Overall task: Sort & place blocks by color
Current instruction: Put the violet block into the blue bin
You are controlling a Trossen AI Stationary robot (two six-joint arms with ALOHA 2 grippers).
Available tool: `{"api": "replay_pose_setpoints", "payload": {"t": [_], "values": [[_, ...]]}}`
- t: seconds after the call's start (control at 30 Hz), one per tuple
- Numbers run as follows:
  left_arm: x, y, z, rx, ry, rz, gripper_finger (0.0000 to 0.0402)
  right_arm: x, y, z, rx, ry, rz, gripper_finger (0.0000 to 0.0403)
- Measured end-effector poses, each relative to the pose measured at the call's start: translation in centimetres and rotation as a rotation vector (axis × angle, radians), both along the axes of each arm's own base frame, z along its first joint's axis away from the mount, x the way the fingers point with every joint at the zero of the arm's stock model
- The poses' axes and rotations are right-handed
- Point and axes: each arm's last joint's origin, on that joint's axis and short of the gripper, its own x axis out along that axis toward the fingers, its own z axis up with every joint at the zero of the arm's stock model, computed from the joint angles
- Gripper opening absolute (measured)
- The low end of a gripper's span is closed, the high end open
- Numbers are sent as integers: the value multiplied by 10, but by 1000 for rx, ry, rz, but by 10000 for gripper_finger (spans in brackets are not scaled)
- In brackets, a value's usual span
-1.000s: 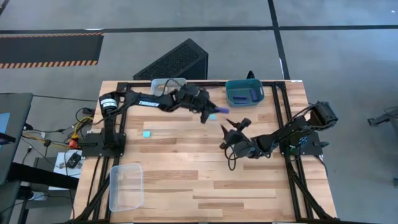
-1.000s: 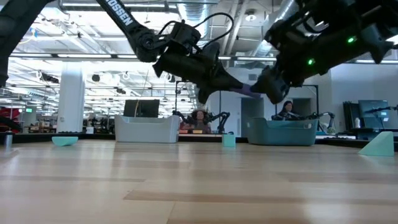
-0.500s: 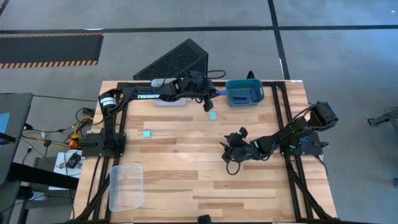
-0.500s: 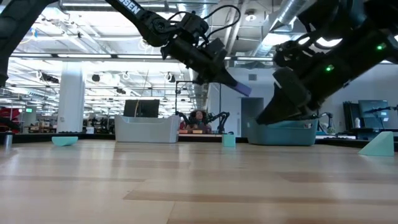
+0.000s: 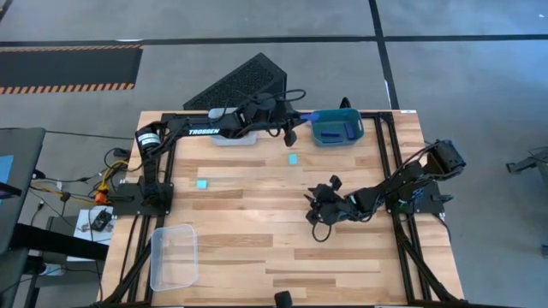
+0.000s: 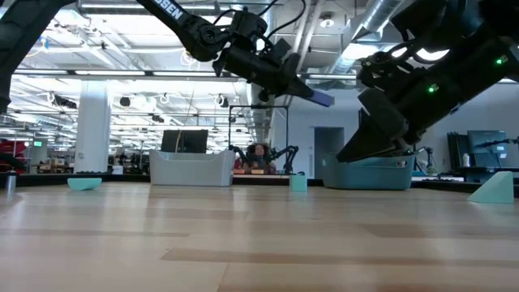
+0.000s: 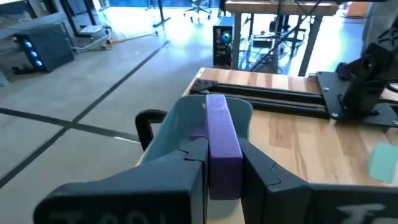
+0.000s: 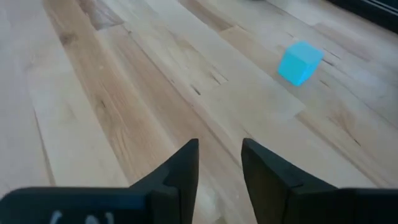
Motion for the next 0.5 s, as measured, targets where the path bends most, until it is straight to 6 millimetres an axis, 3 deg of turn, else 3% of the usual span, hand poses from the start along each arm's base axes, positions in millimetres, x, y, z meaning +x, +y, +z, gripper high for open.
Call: {"api": "replay_pose_setpoints", "payload": {"t": [0.17,0.5], "values": [[0,2,1,3,-11,25,26,0,0,0,2,-7,1,132],[30,27,-34,-69,-17,36,26,2,4,3,17,-42,14,128]]}}
